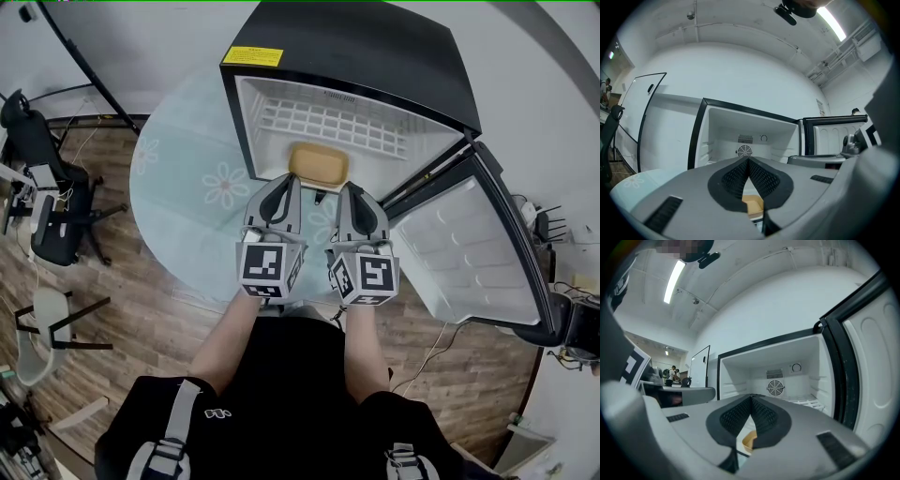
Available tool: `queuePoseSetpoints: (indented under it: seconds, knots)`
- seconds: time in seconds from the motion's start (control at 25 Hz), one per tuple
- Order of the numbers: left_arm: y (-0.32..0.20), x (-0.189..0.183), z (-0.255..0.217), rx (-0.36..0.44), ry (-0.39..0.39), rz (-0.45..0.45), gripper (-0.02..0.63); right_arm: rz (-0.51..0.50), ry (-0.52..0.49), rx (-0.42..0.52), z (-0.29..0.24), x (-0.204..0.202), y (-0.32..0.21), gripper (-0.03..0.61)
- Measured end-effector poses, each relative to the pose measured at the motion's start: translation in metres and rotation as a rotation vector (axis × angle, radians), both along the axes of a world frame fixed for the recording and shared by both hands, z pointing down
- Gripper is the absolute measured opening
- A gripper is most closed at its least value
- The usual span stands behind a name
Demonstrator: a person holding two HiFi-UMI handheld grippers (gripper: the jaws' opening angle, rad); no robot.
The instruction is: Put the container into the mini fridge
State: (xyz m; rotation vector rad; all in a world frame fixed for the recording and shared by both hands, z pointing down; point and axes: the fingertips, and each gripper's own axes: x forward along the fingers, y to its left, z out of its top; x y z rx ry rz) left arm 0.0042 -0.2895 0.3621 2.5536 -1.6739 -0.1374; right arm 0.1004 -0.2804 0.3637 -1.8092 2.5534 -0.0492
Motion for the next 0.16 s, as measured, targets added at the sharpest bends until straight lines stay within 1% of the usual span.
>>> queuePoseSetpoints:
  seconds: [0.16]
  knots:
    - [0.0008, 0.0018, 0.0018, -0.006, 0.000, 0.004, 0.002, -0.004, 0.000, 0.000, -0.0001, 0.0005, 0.0007, 0.005]
